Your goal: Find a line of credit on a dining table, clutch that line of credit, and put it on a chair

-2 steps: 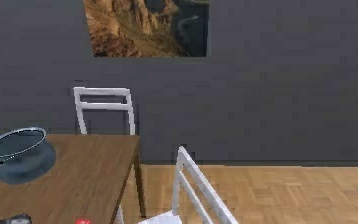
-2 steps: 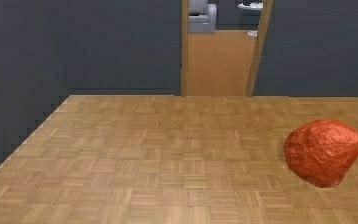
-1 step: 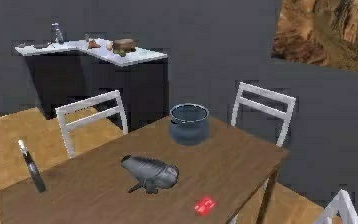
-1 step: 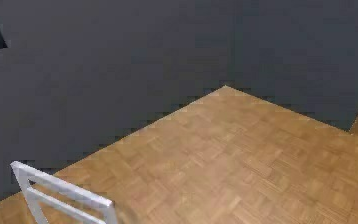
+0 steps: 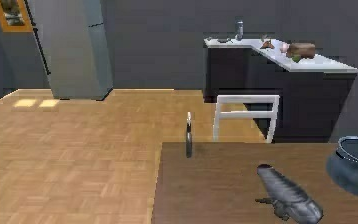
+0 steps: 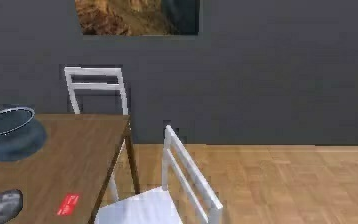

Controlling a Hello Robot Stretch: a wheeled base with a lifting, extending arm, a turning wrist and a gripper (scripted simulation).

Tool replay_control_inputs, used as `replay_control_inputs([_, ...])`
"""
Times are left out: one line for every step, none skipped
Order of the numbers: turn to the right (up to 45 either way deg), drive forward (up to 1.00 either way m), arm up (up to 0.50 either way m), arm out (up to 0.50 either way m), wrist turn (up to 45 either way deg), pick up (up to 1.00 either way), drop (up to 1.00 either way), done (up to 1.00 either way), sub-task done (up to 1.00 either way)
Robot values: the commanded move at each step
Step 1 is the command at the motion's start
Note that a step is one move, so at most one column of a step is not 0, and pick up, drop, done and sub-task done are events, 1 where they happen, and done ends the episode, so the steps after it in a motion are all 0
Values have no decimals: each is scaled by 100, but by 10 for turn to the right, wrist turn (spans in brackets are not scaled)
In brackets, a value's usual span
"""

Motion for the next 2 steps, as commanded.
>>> replay_control_inputs([-300,0,0,0,0,0,0,0,0])
replay_control_inputs([0,0,50,0,0,0,0,0,0])
